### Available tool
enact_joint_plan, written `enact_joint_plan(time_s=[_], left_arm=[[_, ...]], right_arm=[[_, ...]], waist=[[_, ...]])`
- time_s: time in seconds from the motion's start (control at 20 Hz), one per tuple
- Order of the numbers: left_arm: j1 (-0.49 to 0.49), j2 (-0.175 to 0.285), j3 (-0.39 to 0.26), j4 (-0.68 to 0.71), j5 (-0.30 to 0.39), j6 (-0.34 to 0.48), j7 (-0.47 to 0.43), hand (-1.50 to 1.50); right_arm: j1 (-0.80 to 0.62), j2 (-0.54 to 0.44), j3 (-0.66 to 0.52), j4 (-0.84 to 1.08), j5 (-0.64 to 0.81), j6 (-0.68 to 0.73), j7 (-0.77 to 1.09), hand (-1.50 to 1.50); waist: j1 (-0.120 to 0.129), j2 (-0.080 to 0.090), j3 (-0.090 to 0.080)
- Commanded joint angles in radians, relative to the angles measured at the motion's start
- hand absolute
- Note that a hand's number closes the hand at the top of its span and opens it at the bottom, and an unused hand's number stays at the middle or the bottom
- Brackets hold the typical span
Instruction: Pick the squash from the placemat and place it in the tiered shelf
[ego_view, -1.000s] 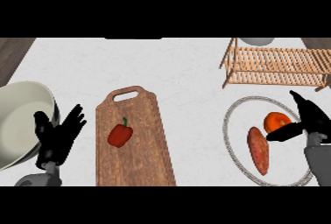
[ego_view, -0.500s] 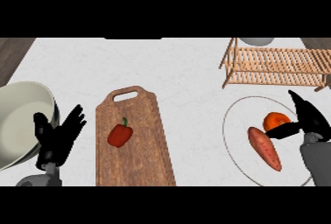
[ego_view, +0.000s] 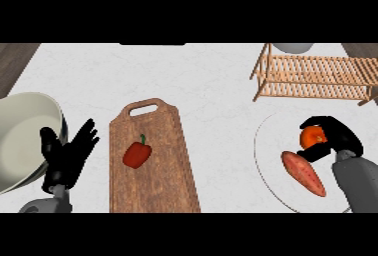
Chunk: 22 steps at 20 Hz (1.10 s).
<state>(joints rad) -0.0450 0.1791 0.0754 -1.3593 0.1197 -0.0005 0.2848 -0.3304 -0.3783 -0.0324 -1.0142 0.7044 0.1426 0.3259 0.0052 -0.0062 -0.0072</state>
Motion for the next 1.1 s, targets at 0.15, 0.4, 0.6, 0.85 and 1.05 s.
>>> enact_joint_plan(time_s=[0.15, 0.4, 0.6, 0.85, 1.05], left_arm=[[0.035, -0.015, 0.007, 0.034, -0.006, -0.016, -0.043, 0.0], [-0.008, 0.014, 0.025, 0.016, 0.009, -0.021, 0.023, 0.0], [0.03, -0.014, 0.006, -0.021, 0.003, -0.013, 0.012, 0.0], [0.004, 0.014, 0.043, -0.009, 0.02, -0.011, 0.049, 0.0], [0.013, 0.006, 0.039, 0.025, 0.011, -0.025, -0.011, 0.0]], right_arm=[[0.067, 0.076, 0.012, -0.033, -0.006, -0.064, -0.092, 1.5], [0.021, 0.085, 0.119, -0.134, -0.018, 0.114, -0.15, 1.5], [0.064, 0.103, 0.202, -0.268, -0.009, 0.164, -0.199, 1.5], [0.144, 0.084, 0.135, -0.649, -0.108, 0.193, -0.132, 1.5], [0.16, 0.111, 0.124, -0.887, -0.093, 0.159, -0.019, 1.5]], waist=[[-0.005, 0.006, 0.007], [-0.005, 0.004, 0.007], [-0.007, 0.002, 0.007], [-0.032, -0.003, 0.006], [-0.035, -0.003, 0.005]])
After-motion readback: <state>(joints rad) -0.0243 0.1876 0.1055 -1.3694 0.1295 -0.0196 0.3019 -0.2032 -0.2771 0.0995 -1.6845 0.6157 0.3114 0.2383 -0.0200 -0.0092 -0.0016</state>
